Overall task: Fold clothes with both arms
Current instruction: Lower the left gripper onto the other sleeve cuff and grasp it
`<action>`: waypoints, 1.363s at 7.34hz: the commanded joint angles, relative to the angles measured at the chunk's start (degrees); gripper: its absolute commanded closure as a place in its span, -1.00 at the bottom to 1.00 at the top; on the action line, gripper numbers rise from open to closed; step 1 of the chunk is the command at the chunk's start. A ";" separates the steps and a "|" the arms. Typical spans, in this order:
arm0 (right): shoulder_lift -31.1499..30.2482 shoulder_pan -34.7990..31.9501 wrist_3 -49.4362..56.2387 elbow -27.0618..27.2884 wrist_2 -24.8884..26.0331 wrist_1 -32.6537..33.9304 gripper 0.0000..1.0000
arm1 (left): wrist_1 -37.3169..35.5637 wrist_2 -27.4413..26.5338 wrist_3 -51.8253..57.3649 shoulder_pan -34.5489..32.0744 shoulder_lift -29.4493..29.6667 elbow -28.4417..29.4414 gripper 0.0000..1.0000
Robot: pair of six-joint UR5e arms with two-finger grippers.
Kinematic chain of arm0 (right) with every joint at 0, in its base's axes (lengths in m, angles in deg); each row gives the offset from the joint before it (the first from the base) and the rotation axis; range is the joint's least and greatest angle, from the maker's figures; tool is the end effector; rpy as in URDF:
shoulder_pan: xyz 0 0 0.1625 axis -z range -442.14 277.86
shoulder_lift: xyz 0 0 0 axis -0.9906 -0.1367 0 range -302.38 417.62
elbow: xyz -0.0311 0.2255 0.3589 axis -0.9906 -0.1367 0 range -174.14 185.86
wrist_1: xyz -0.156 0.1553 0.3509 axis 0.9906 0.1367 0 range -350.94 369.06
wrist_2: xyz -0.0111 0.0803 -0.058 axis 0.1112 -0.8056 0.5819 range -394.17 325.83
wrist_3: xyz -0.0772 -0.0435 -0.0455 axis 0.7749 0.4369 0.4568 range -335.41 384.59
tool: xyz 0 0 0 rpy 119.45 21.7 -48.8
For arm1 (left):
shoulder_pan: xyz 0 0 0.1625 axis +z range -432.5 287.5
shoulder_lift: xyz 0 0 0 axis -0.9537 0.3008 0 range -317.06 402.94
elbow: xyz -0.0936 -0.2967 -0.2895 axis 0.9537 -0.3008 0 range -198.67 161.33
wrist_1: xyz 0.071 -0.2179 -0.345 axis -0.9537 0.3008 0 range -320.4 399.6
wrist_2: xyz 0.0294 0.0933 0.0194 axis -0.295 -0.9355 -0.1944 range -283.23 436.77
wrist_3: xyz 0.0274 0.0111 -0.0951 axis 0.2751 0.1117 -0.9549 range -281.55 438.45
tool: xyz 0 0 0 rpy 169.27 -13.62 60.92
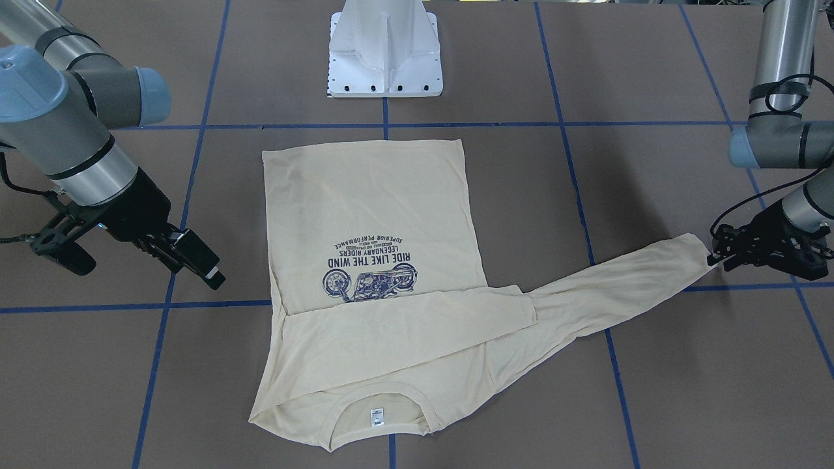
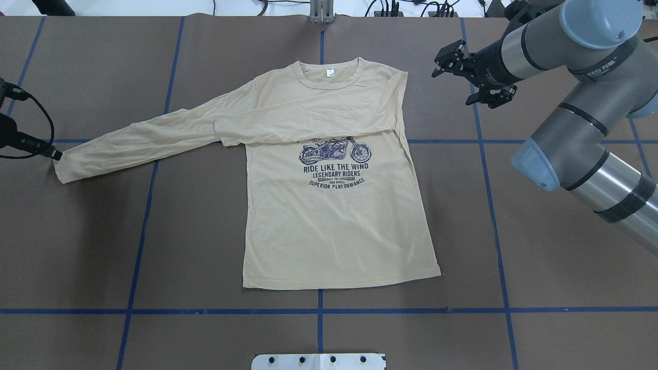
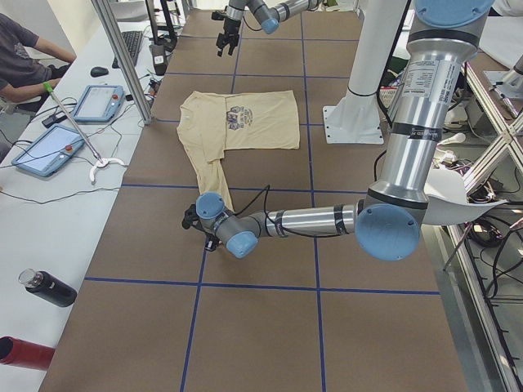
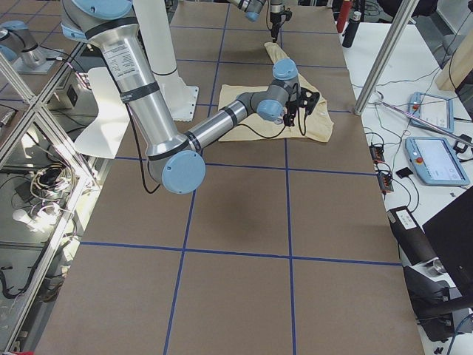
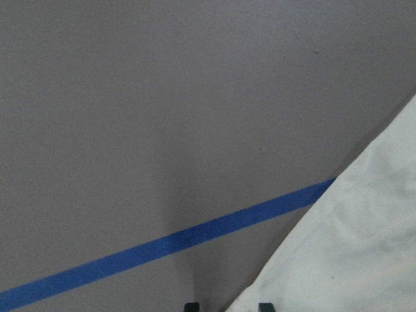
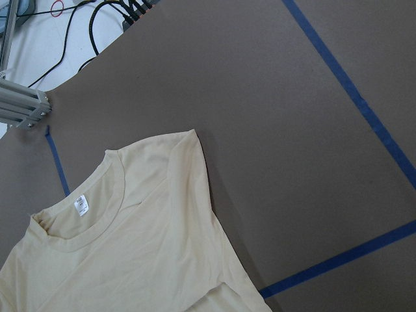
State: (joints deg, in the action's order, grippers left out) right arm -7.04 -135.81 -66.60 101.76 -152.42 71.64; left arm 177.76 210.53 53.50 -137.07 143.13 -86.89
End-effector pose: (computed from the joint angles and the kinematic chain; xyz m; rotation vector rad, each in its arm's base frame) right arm -0.3122 -0.5699 0.3036 0.0413 -1.1136 0.6066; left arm 0.1919 -0.5535 0.6579 0.2353 0.9253 0.2514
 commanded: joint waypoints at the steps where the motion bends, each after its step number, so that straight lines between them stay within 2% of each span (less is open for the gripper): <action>1: -0.03 -0.03 -0.03 0.08 0.03 0.09 -0.99 | -0.08 -0.07 -0.01 0.06 0.09 0.10 0.16; 4: 0.06 -0.12 -0.03 -0.01 -0.06 0.18 -0.99 | -0.17 -0.07 -0.10 1.38 0.09 0.10 0.16; 5: 0.06 -0.12 -0.12 -0.01 -0.06 0.26 -0.99 | -0.08 -0.07 -0.01 1.47 0.09 0.01 0.67; 6: 0.15 -0.03 -0.47 0.08 -0.06 0.26 -0.99 | -0.17 0.80 -0.01 1.38 0.00 -0.34 1.00; 8: -0.03 -0.12 -0.47 0.08 -0.15 0.26 -0.99 | -0.52 7.20 -0.19 1.38 -0.09 -2.25 1.00; 9: -0.20 -0.73 -0.39 0.34 -0.49 0.26 -0.99 | -2.08 7.31 -5.84 1.47 0.78 -6.19 1.00; 10: -3.08 -1.43 0.31 1.82 -1.63 -0.08 -0.99 | -3.06 8.18 -16.08 1.47 2.45 -11.62 1.00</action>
State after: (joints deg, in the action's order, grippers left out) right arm -7.84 -136.49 -66.85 102.36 -153.05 71.83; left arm 176.00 217.53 47.09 -135.63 144.04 -92.80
